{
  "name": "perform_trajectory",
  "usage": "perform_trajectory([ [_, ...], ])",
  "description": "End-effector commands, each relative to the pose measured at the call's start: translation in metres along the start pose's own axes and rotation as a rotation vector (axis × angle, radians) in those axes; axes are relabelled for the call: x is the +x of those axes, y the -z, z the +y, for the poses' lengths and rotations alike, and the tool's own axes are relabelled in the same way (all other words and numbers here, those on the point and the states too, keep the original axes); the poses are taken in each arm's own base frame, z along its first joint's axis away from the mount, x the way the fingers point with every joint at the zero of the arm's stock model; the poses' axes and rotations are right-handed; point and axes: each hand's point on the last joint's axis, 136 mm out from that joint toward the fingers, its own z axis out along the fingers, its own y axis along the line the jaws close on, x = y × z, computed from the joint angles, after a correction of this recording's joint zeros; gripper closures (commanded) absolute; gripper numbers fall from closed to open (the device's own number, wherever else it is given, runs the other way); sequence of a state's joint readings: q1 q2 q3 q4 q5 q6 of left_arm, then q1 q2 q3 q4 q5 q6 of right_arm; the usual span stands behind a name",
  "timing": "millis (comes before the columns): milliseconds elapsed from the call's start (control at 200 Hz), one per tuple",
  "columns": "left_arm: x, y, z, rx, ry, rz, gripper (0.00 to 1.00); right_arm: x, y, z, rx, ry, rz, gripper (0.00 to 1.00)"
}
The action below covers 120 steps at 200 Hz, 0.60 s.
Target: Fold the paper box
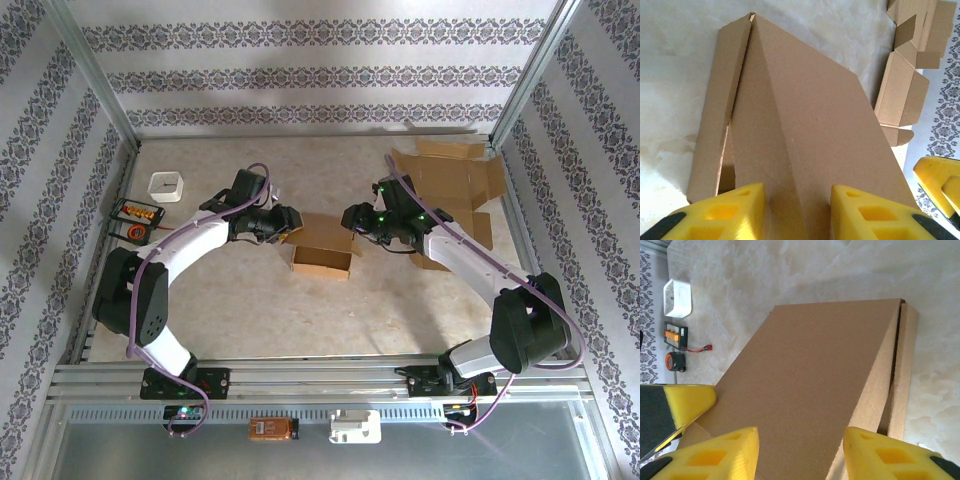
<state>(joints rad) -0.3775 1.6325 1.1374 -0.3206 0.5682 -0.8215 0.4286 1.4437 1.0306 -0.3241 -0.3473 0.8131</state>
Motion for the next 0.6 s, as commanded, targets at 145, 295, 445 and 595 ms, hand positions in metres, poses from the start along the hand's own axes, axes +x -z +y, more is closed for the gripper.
perform_trajectory([
  [145, -0.002, 0.004, -0.002, 0.049, 0.030, -0.039, 0.64, 0.000, 0.010, 0.003, 0.013, -0.008, -0.065, 0.43],
  [295, 0.004, 0.001, -0.003, 0.079, 0.041, -0.023, 0.52, 0.016, 0.009, -0.002, 0.039, 0.002, -0.044, 0.31],
  [445, 0.014, 0.000, 0.000, 0.065, 0.032, -0.013, 0.32, 0.027, 0.005, -0.015, 0.062, -0.014, -0.023, 0.28],
  [595, 0.024, 0.002, 0.005, 0.046, 0.027, -0.008, 0.32, 0.037, 0.001, -0.015, 0.064, -0.010, -0.001, 0.28],
])
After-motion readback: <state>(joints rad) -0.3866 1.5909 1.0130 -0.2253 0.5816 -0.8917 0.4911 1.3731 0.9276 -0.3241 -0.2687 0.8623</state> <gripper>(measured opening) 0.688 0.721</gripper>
